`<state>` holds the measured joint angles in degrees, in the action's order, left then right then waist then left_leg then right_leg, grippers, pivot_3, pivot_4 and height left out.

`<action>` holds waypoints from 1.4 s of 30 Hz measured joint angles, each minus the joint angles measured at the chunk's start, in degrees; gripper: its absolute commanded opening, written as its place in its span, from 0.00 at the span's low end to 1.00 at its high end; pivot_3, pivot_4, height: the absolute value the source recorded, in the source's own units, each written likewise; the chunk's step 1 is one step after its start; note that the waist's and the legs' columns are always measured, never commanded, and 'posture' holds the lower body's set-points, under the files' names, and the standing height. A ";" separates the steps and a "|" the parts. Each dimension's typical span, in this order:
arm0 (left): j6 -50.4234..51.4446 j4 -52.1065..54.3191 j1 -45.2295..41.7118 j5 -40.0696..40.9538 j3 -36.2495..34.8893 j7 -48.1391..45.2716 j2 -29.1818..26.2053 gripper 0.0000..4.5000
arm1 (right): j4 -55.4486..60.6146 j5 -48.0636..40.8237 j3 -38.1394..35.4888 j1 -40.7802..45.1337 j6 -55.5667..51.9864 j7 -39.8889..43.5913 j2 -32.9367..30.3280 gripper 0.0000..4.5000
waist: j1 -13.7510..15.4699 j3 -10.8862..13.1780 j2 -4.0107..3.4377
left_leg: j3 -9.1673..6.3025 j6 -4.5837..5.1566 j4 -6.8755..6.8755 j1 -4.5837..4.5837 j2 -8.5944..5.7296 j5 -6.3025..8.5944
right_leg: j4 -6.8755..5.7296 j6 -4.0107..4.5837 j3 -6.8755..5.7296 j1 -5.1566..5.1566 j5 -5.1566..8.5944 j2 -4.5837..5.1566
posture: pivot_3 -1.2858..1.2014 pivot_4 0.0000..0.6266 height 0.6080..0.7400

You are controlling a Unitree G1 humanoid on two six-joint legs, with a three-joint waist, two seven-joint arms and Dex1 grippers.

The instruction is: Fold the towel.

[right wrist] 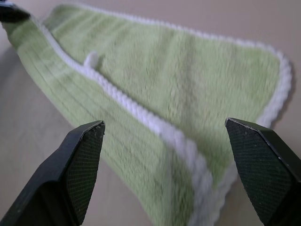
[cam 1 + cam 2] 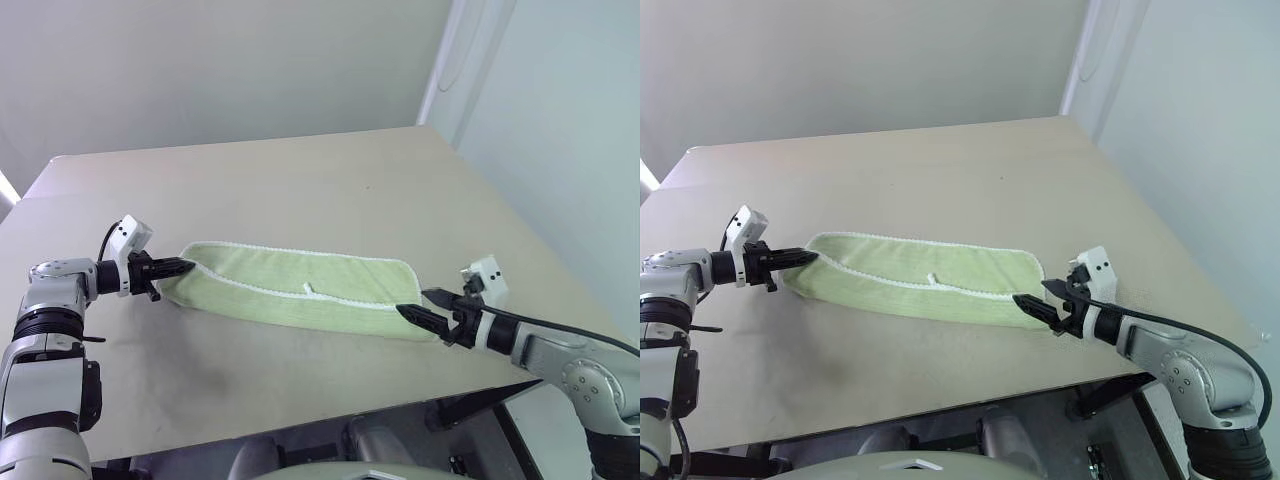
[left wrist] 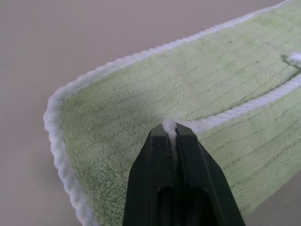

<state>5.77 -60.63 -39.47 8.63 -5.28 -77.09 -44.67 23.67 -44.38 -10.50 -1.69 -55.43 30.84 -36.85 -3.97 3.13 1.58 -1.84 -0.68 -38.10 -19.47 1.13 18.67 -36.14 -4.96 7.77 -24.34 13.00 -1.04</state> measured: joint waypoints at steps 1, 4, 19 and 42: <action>-0.02 0.00 0.00 -0.10 0.00 0.04 0.00 0.01 | -0.20 0.31 0.13 -0.12 0.00 0.13 -0.01 0.95 | -0.03 0.00 0.00 | 0.00 0.00 0.00 0.01 0.00 0.00 | 0.00 0.00 0.00 0.00 0.00 0.00 | 0.52 0.00 1.00; -0.03 0.00 0.00 -0.45 0.00 0.11 0.01 0.01 | -0.31 0.63 0.12 -0.35 0.04 0.75 -0.33 0.95 | -0.01 0.00 0.00 | 0.00 0.00 -0.01 0.02 0.00 0.00 | -0.02 0.00 0.00 0.00 0.00 -0.01 | 0.52 0.00 1.00; -1.00 -1.22 0.00 -0.68 -0.01 1.72 0.39 0.00 | 0.05 1.52 0.73 -1.91 1.02 3.76 -0.62 0.00 | 0.00 0.00 0.00 | 0.00 0.00 -0.01 0.01 0.00 0.00 | -0.02 -0.01 0.00 0.00 0.00 -0.01 | 0.52 0.00 1.00; -10.33 -11.60 -23.27 4.29 -12.40 42.04 11.77 0.00 | -26.53 14.80 -1.40 37.13 22.90 -5.21 4.48 0.00 | 0.04 0.00 0.01 | -0.04 0.03 -0.01 -0.08 -0.06 0.02 | 0.04 -0.10 0.01 -0.04 -0.36 0.01 | 0.52 0.00 1.00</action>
<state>-4.55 -72.23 -62.74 12.92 -17.68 -35.05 -32.90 -2.86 -29.59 -11.90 35.44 -32.53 25.63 -32.37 -3.93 3.13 1.59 -1.88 -0.65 -38.12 -19.55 1.07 18.68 -36.10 -5.06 7.78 -24.37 12.64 -1.03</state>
